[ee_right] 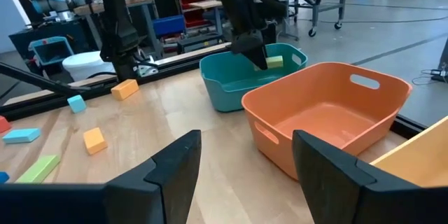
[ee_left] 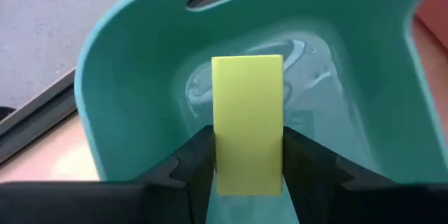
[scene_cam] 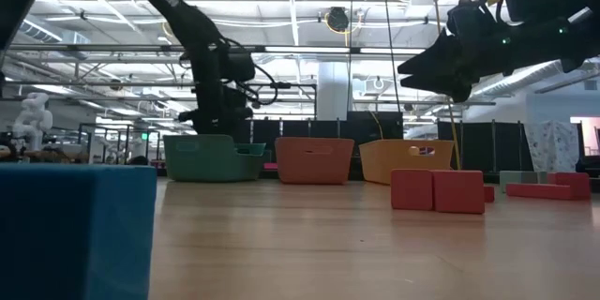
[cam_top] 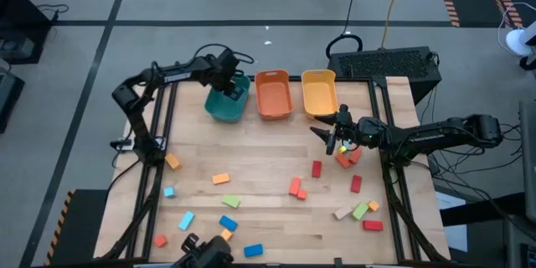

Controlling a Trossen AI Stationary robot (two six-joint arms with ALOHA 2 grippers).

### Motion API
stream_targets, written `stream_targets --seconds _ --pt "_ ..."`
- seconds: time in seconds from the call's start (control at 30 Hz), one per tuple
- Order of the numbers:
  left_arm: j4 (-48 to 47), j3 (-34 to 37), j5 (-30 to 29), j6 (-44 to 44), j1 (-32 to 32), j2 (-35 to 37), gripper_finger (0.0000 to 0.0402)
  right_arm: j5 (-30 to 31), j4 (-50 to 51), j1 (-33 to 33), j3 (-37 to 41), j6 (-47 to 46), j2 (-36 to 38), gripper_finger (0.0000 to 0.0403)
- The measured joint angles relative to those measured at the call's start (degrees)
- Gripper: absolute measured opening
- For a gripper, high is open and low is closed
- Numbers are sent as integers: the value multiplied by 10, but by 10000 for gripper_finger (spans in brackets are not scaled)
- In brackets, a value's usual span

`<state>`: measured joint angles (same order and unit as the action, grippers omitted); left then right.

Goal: Sort blocks by size
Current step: Put the green thin rectangular block into the blue bin

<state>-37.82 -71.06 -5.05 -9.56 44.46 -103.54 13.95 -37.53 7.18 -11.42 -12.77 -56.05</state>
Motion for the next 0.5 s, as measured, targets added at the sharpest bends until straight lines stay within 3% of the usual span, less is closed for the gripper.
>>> stream_targets --seconds 0.3,0.5 --pt "4 -19 -72 -5 15 -14 161 0 36 0 0 1 0 210" --pt "-6 -19 -77 -41 26 -14 163 0 41 0 0 1 0 210"
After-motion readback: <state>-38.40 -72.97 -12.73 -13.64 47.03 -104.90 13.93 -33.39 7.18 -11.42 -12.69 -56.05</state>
